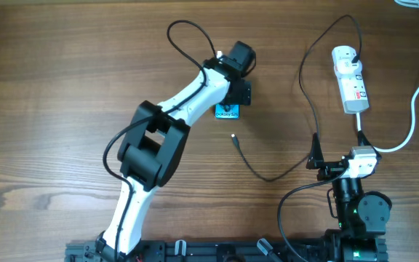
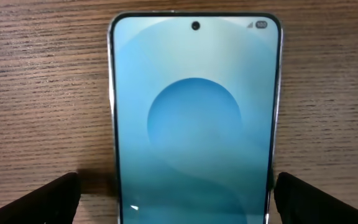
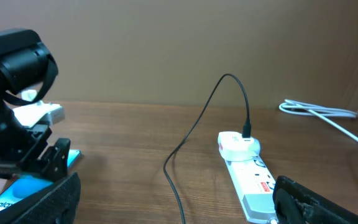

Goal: Plug charger to phone and switch on socket
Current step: 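Lower the left gripper and grasp the phone's top edge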

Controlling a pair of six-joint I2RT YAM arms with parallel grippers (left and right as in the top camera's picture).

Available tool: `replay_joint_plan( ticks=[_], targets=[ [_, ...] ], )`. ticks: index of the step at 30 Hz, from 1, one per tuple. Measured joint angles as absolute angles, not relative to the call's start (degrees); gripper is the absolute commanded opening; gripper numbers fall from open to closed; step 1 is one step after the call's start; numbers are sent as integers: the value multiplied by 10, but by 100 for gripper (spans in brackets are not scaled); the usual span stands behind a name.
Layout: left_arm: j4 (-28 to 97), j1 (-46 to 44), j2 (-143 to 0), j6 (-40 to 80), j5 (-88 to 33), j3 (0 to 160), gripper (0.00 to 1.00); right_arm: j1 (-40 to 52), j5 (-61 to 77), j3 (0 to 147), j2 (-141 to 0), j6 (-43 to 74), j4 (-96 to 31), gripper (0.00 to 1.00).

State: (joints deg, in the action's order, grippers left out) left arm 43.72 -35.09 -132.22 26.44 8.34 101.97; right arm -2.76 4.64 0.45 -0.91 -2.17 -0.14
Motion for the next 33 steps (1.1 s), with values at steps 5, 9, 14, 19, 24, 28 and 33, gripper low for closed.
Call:
replay_joint_plan(
  ticks=[5,9,14,19,24,28,33],
  targets=[
    [436,-365,-1324,269,102,1020,99,-28,46,4,-9,-22,-1,100],
    [436,-364,-1324,269,96,1020,94,-28,46,4,-9,-22,-1,100],
    [436,-362,-1324,271,95,1020,88,-28,46,4,-9,-22,-1,100],
    [437,-354,-1324,275,96,1020,82,-28,46,4,-9,-22,-1,100],
    [439,-352,-1324,277,96,1020,84,-28,46,4,-9,-22,-1,100],
    [441,-352,-1324,282,96,1020,88,-28,46,4,-9,-22,-1,100],
    [439,-356,-1324,283,96,1020,80,-28,46,4,-9,-22,-1,100]
  ],
)
